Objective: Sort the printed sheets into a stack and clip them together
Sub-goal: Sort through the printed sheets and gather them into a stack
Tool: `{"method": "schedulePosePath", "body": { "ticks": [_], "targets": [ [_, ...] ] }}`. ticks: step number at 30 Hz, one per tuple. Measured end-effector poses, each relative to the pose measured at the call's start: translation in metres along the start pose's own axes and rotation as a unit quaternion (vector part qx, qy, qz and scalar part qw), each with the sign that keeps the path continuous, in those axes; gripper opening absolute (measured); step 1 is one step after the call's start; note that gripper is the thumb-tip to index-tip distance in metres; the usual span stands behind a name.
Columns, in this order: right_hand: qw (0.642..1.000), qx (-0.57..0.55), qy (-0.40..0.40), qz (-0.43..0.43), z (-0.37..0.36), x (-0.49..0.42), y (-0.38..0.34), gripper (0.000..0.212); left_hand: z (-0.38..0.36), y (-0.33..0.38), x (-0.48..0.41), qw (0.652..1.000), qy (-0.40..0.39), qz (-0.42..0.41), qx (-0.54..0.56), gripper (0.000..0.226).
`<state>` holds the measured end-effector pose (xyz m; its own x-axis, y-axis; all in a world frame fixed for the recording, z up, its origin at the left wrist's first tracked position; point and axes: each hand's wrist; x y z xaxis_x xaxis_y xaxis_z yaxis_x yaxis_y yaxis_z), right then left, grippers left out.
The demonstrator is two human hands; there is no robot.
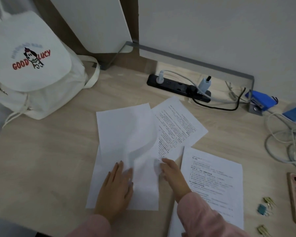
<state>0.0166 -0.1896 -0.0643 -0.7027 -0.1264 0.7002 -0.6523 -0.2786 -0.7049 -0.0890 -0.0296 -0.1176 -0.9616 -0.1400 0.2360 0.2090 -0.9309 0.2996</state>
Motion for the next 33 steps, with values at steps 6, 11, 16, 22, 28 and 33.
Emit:
{"method": "schedulePosePath", "body": {
  "ticks": [6,11,16,22,28,33],
  "targets": [
    [0.997,-0.050,0.013,-0.065,-0.010,-0.002,0.006,0.017,0.000,0.012,0.001,0.998,-0.060,-0.002,-0.016,0.050],
    [0.998,0.021,-0.056,-0.016,-0.014,0.006,0.004,0.009,0.015,0.023,0.009,0.993,-0.034,0.021,0.109,0.036],
    [0.997,-0.013,-0.046,0.062,-0.003,0.016,-0.010,0.053,0.051,0.027,0.017,0.960,0.139,0.009,0.245,0.049],
    [0.988,-0.117,-0.080,0.066,0.018,0.041,-0.041,0.033,0.105,0.024,0.024,0.955,0.156,-0.078,0.241,0.039],
    [0.968,-0.197,-0.135,0.077,0.030,0.066,-0.077,0.040,0.154,0.049,0.036,0.952,0.183,-0.133,0.204,0.047],
    [0.960,0.080,-0.034,0.266,0.051,0.088,-0.101,0.027,0.201,0.060,0.020,0.945,0.176,-0.112,0.252,0.025]
  ]
}}
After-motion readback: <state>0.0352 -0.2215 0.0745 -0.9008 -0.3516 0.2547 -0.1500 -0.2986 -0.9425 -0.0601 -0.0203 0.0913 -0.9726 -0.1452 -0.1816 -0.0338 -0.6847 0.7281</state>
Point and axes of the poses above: each hand's wrist, its own x-axis away from the middle knuckle, its own z-axis out of the back of the hand, y = z × x, and after that the axes turned 2 degrees about -x, right-handed
